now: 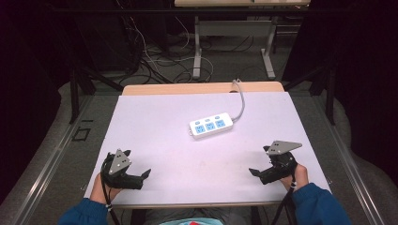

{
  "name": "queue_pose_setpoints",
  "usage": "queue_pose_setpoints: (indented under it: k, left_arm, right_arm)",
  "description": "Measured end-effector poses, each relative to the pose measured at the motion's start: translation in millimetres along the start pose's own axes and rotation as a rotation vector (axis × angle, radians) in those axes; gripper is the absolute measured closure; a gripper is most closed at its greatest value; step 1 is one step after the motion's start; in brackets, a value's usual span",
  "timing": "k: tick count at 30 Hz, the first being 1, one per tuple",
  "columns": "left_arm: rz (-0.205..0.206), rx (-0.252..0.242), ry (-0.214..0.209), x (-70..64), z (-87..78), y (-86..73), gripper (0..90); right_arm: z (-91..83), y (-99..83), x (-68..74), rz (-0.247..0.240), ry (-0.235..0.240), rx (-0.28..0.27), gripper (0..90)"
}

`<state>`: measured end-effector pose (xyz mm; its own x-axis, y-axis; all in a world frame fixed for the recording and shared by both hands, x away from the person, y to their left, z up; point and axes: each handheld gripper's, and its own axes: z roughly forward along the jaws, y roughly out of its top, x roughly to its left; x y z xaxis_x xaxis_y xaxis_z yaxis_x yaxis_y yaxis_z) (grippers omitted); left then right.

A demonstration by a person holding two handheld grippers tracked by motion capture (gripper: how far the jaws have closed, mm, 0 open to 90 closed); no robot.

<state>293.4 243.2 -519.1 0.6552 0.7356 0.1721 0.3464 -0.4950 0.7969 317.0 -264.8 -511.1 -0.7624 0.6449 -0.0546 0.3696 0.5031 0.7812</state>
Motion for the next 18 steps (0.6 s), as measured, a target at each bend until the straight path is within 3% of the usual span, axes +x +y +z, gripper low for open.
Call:
queue_pose_setpoints:
  k: [18]
  left_arm:
    - [-0.003,0.009,-0.011,-1.4,1.6,0.2,1.1]
  right_arm:
    - [2.7,1.9,-1.4,0.004,-0.002,0.017,0.0]
